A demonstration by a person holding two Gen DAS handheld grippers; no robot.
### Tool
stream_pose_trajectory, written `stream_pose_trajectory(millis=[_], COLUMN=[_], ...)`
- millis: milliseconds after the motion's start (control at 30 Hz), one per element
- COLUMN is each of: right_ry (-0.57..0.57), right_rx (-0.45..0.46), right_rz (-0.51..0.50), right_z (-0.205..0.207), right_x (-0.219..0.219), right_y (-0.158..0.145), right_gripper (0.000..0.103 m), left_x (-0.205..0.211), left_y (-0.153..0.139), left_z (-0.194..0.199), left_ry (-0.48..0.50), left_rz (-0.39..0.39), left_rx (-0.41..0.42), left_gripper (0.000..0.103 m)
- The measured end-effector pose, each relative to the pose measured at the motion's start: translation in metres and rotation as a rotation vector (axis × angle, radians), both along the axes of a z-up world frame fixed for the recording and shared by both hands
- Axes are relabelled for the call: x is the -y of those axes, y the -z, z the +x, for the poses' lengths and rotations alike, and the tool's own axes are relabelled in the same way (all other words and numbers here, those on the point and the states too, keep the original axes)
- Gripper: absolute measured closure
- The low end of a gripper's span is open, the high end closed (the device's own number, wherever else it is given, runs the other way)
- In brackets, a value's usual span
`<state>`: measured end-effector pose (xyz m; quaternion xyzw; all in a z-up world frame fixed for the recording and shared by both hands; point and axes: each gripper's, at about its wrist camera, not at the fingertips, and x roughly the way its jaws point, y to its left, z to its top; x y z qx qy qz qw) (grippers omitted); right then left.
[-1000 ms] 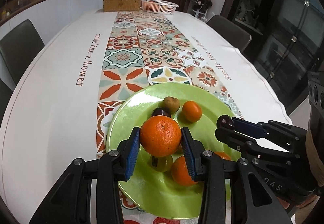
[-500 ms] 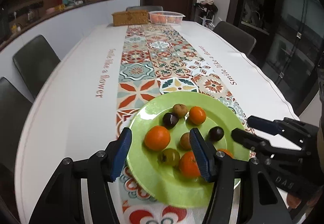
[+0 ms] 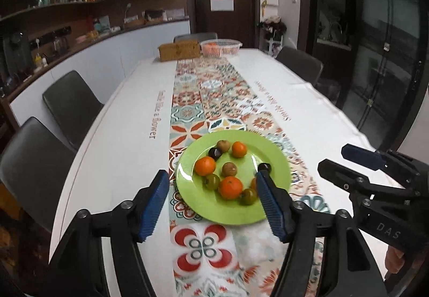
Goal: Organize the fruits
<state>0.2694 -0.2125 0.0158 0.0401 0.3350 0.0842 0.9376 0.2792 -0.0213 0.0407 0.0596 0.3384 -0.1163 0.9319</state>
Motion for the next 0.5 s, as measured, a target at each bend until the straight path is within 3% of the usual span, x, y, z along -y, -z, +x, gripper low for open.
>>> stream_pose_trajectory(millis=[200,267,500], right_ry=[0.021,0.024,0.012], right_rx=[0.041,0.05,0.073], right_rz=[0.013,0.016,0.017], right_z=[-0.045,-0.059,-0.108], right_x=[0.006,0.007,0.007], right_y=[-0.018,-0.02,-0.021], right_gripper=[0.046,0.039,0.038], left_x=[-0.004,-0.005,-0.003], left_y=[-0.01,-0.011,-0.006], left_z=[-0.048,-0.063,-0.107], left_ry=[-0.041,-0.048,-0.056], left_rz=[-0.01,-0.021,-0.018], left_rx=[0.046,0.048,0.066], left_gripper=[0.021,0.02,0.012])
